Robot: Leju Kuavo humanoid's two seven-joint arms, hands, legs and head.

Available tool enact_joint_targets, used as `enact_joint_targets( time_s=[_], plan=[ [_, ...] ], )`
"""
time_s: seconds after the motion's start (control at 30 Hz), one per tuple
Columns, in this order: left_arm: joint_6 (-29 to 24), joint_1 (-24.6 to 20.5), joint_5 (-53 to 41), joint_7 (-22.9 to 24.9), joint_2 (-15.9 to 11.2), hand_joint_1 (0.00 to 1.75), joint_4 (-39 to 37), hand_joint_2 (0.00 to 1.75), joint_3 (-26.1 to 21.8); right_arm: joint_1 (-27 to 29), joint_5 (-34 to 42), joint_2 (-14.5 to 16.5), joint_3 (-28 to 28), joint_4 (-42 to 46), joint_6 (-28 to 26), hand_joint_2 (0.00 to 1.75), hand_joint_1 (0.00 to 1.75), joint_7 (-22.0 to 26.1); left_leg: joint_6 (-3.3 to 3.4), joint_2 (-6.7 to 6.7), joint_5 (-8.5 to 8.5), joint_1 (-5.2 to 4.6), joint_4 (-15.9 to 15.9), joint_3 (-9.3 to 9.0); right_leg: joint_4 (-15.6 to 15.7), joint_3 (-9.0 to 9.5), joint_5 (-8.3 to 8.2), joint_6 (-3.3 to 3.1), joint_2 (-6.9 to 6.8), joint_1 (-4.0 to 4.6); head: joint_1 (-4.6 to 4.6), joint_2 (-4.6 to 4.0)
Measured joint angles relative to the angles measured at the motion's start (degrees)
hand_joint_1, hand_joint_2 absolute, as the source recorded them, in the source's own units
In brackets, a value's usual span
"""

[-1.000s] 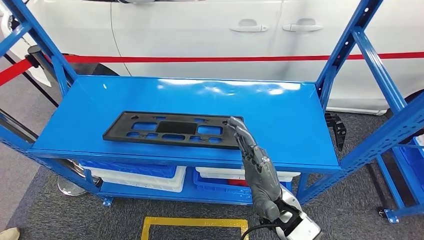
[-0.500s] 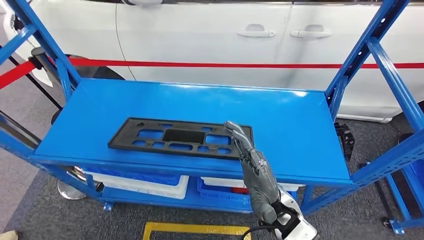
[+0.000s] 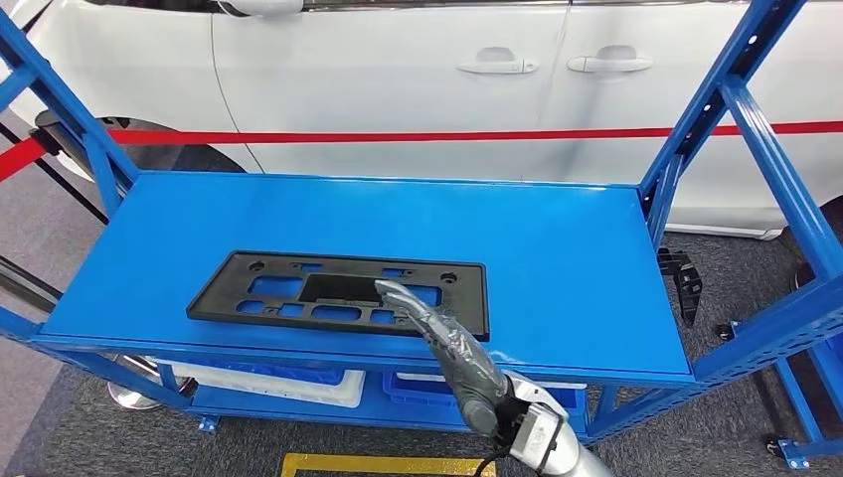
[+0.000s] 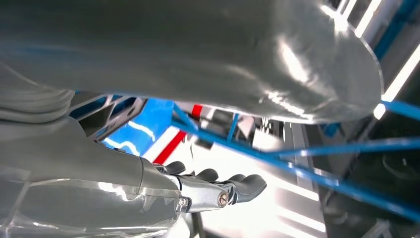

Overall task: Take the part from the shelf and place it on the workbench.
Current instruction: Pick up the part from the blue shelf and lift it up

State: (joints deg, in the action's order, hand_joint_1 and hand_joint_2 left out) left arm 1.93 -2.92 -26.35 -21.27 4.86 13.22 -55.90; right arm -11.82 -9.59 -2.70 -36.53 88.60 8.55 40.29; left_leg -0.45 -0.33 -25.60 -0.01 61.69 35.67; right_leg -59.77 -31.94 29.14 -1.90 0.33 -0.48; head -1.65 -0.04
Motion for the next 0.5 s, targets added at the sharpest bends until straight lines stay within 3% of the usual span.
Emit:
enact_joint_targets(
  time_s=[0.07,0.13,0.2,0.3,0.33,0.37,0.4,0.47,0.5],
  plan=[
    [0.0,-0.1,-0.2,0.0,0.0,0.00,0.0,0.00,-0.1,-2.3,-0.8,1.7,-1.6,-3.1,1.3,1.75,0.00,-0.3,0.49,0.01,0.37,-0.39,-2.3,-0.78,0.1,-0.07,0.10,0.41,0.06,0.02,0.01,0.00],
    [0.0,-0.1,-0.4,-0.1,0.0,0.00,0.0,0.00,-0.2,-4.9,-1.9,3.9,-3.6,-6.1,1.9,1.75,0.00,-1.7,0.88,0.07,0.48,-0.30,-3.1,-0.98,0.2,-0.14,0.20,0.93,0.02,0.01,0.02,0.00],
    [0.0,-0.2,-0.6,-0.1,0.1,0.00,0.0,0.00,-0.4,-7.9,-4.2,6.2,-5.8,-9.2,1.0,1.75,0.00,-3.9,1.37,0.18,0.75,0.04,-4.0,-1.59,-1.6,-0.82,1.46,1.38,-0.08,0.08,0.06,0.00],
    [-0.2,-0.5,-0.6,0.0,0.2,0.00,0.0,0.00,-0.7,-11.6,-11.7,8.8,-8.9,-14.3,-4.5,1.75,0.00,-7.0,1.86,0.19,0.71,0.15,-4.5,-2.05,-11.2,-5.89,5.69,1.74,-0.15,-0.02,0.10,0.00],
    [-0.3,-0.5,-0.6,0.1,0.3,0.00,0.0,0.00,-0.8,-12.4,-14.9,9.4,-9.9,-16.1,-7.1,1.75,0.00,-7.7,1.89,0.14,0.60,0.14,-4.4,-2.10,-13.9,-7.57,6.23,1.84,-0.16,-0.11,0.10,0.00],
    [-0.4,-0.5,-0.6,0.1,0.3,0.00,0.0,0.00,-0.9,-13.1,-18.2,10.0,-11.0,-17.9,-10.1,1.75,0.00,-8.4,1.86,0.09,0.45,0.15,-4.3,-2.19,-14.8,-8.45,5.69,1.91,-0.18,-0.21,0.10,0.00],
    [-0.4,-0.4,-0.7,0.2,0.4,0.00,0.0,0.00,-1.0,-13.8,-21.5,10.5,-12.0,-19.6,-13.2,1.75,0.00,-9.1,1.76,0.03,0.24,0.17,-4.1,-2.31,-13.6,-8.24,4.08,1.95,-0.21,-0.31,0.10,0.00],
    [-0.5,-0.4,-1.2,0.2,0.6,0.00,0.0,0.00,-1.3,-15.3,-27.9,11.3,-13.6,-23.1,-19.5,1.75,0.00,-11.0,1.40,-0.06,-0.36,0.23,-3.6,-2.55,-7.0,-5.57,-0.15,1.83,-0.29,-0.44,0.10,0.00],
    [-0.5,-0.4,-1.5,0.2,0.7,0.00,0.0,0.00,-1.3,-16.0,-30.9,11.7,-14.2,-24.8,-22.6,1.75,0.00,-12.2,1.12,-0.11,-0.70,0.15,-3.2,-2.51,-3.8,-4.27,-1.40,1.68,-0.31,-0.39,0.12,0.00]
  ],
)
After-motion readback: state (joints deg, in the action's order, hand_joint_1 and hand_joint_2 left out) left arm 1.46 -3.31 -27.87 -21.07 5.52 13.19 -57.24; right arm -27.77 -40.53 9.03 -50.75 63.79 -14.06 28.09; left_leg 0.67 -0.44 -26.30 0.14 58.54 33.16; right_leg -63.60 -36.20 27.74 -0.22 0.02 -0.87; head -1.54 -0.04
